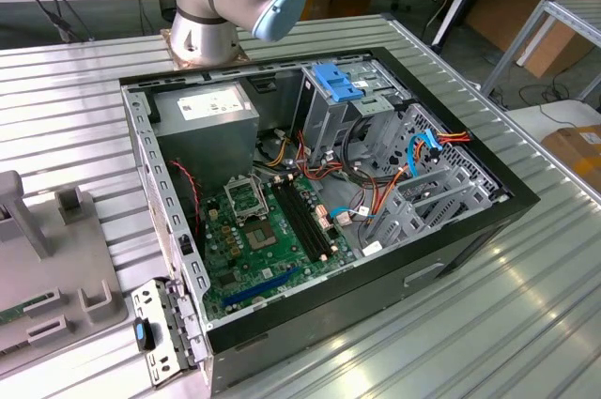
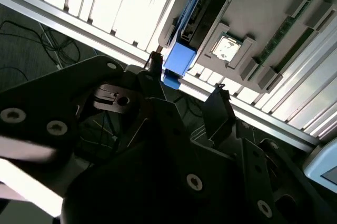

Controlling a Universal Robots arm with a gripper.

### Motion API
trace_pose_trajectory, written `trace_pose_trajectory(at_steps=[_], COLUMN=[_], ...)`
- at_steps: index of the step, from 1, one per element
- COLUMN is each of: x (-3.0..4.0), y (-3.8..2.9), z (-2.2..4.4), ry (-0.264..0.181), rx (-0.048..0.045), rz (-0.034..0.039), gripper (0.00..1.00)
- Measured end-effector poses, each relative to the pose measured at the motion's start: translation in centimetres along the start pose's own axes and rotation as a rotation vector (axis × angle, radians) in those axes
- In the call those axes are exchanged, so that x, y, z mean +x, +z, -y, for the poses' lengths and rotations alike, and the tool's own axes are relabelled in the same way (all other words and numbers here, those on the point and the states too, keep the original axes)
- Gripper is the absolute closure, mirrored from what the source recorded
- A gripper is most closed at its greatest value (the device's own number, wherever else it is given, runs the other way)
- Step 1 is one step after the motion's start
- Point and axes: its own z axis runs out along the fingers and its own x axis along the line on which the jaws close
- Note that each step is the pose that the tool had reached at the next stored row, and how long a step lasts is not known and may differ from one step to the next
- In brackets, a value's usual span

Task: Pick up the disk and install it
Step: 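Pick up the disk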

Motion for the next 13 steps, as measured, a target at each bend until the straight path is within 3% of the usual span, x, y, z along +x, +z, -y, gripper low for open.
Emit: trace_pose_trajectory(at_steps=[1,4,7,13], x=[0.00,0.04,0.06,0.06], y=[0.01,0.96,1.52,1.54], z=[0.00,0.02,0.03,0.04], ry=[0.000,0.000,0.000,0.000], rx=[0.0001,0.0001,0.0001,0.0000], rz=[0.0000,0.0001,0.0000,0.0000], gripper=[0.40,0.40,0.40,0.40])
